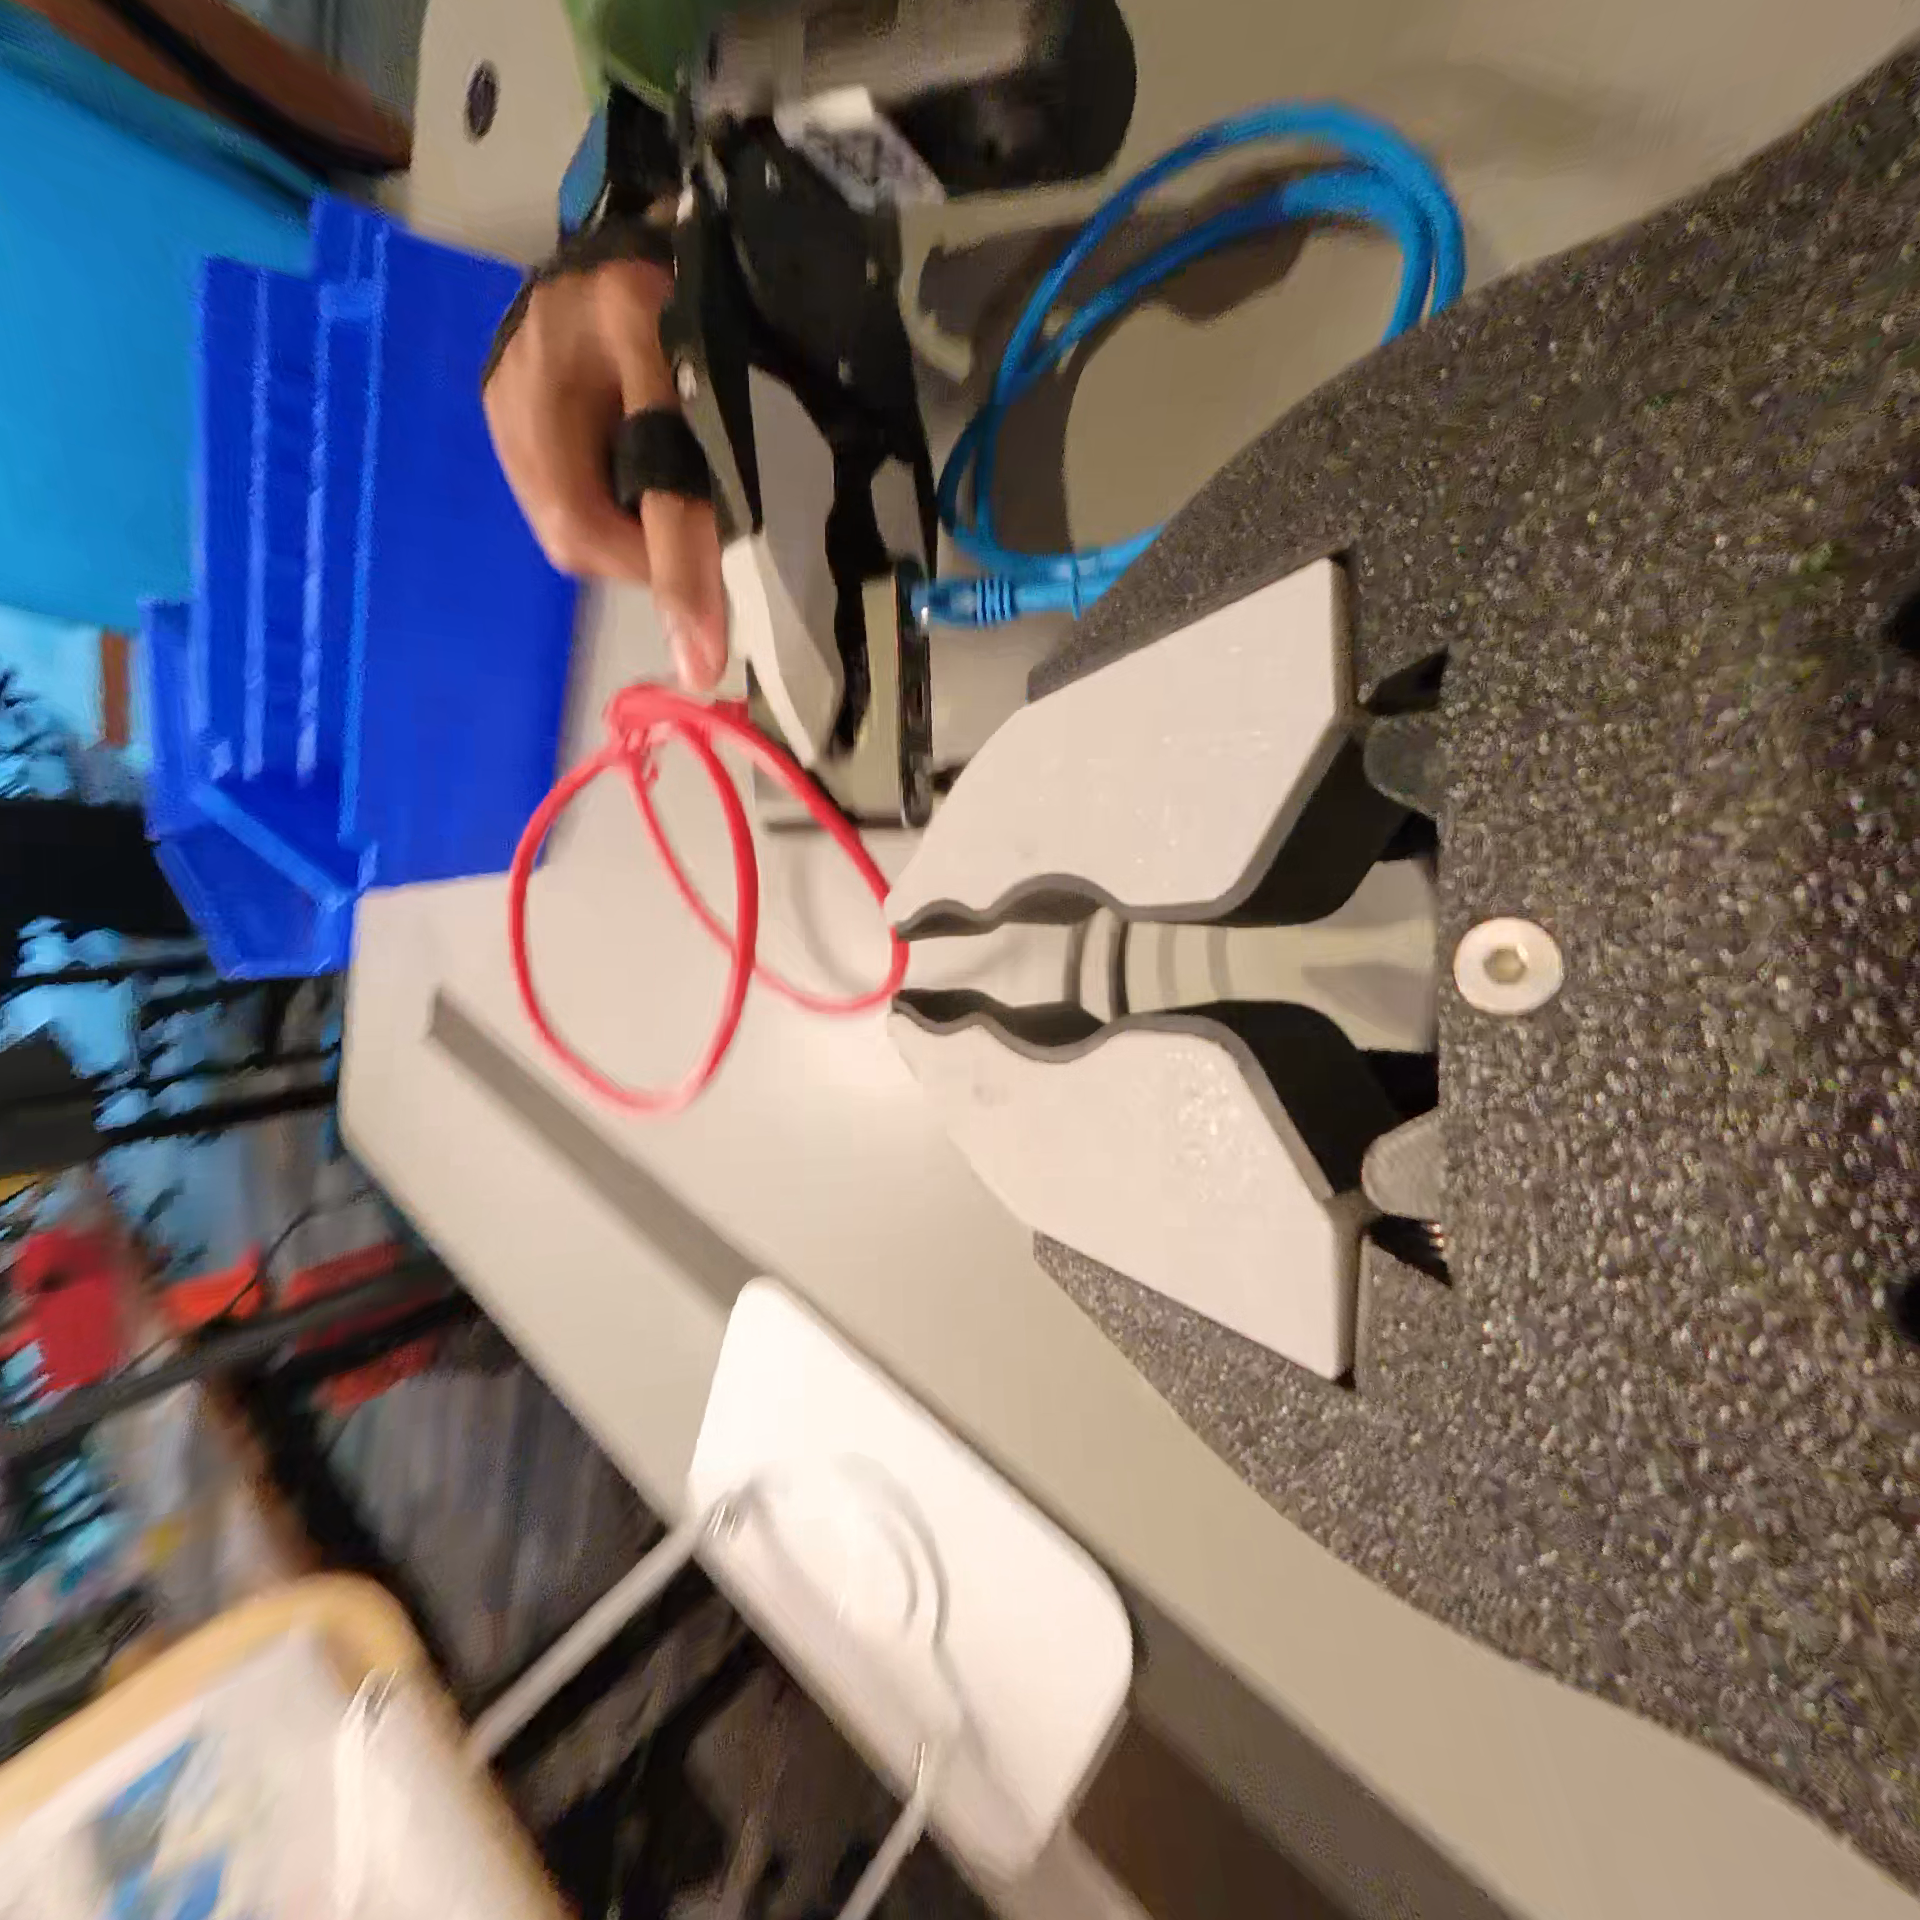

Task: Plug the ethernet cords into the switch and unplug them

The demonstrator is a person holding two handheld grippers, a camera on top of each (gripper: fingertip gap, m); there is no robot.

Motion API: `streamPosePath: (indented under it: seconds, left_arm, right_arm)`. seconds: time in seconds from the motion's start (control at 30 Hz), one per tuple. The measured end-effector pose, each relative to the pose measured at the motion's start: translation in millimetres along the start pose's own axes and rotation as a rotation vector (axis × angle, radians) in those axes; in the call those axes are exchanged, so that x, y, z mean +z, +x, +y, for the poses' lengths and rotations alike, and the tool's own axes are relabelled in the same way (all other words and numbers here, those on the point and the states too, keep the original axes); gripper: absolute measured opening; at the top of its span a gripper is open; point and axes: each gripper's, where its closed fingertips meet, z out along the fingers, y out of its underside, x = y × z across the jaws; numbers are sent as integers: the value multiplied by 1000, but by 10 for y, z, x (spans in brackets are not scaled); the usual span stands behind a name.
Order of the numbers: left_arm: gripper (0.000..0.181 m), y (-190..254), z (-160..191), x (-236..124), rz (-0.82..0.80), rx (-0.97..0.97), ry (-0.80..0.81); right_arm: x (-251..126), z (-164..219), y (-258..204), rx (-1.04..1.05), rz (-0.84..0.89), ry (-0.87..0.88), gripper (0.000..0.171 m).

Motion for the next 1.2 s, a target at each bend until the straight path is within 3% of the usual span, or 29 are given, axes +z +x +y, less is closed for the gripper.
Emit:
streamPosePath:
  seconds: [0.03, 0.17, 0.27, 0.43, 0.63, 0.77, 0.9, 1.07, 1.2]
  left_arm:
    - [9, -151, -56, -98, -54, 18, 49]
    - [4, -767, -20, -424, -236, -50, 187]
    - [3, -1098, 435, -345, -331, -165, 116]
    - [3, -871, 966, 129, -203, -184, -23]
    - [1, -614, 1126, 369, -177, 42, -185]
    - [1, -533, 1230, 440, -180, 142, -265]
    - [1, -477, 1260, 456, -175, 193, -287]
    - [1, -451, 1269, 448, -170, 194, -291]
    - [1, -441, 1282, 455, -163, 196, -300]
  right_arm:
    - [-3, 46, 42, 9, 11, -17, 29]
    - [-70, 307, 265, 13, 62, -105, 28]
    - [-199, 552, 547, 28, 99, -181, 28]
    - [-589, 1163, 1201, 66, 122, -382, 29]
    - [-1326, 2501, 1465, 201, 14, -883, 28]
    - [-1816, 3219, 1137, 240, -77, -1256, 29]
    - [-1961, 3550, 554, 342, -186, -1427, 28]
    - [-1812, 3477, -191, 386, -423, -1425, 28]
    - [-1671, 3335, -664, 699, -577, -1349, 27]
